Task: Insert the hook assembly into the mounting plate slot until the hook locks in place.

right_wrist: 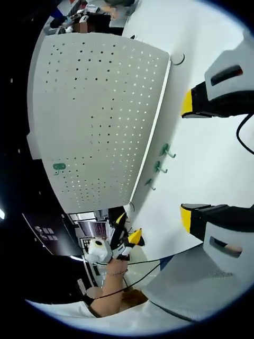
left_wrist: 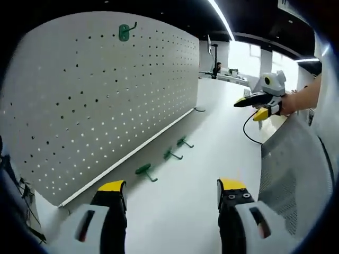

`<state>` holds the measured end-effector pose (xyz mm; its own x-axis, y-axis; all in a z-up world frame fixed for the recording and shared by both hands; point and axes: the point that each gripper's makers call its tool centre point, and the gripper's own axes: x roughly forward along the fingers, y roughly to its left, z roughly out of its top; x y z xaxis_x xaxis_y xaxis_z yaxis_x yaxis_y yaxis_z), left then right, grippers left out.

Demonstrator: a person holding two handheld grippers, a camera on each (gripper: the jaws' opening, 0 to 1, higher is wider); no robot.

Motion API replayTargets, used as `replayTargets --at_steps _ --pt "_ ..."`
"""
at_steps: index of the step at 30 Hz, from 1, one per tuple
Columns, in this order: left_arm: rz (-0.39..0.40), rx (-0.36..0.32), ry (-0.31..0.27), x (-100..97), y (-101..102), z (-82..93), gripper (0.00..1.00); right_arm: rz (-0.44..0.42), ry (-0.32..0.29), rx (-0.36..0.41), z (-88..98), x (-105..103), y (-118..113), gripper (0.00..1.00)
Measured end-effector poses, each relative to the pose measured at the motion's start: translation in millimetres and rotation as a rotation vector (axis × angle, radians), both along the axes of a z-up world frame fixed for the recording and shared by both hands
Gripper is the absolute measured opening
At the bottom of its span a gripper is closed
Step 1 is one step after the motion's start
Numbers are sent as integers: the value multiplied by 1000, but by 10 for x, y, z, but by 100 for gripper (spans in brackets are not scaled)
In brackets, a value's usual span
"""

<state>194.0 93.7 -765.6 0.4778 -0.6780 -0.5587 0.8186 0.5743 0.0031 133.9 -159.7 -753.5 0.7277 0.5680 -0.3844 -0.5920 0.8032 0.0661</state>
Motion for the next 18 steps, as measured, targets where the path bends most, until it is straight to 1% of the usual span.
replayTargets --at_steps 8,11,13,18 --pt "-32 30 17 152 22 -55 71 16 2 -22 -5 0 18 64" --pt "-51 52 21 185 27 -80 70 22 5 -23 -5 4 28 65" --pt "-66 71 11 220 30 -102 70 25 8 -23 -12 6 31 65" --pt "-94 101 13 289 21 -159 69 38 11 -25 -14 14 52 65"
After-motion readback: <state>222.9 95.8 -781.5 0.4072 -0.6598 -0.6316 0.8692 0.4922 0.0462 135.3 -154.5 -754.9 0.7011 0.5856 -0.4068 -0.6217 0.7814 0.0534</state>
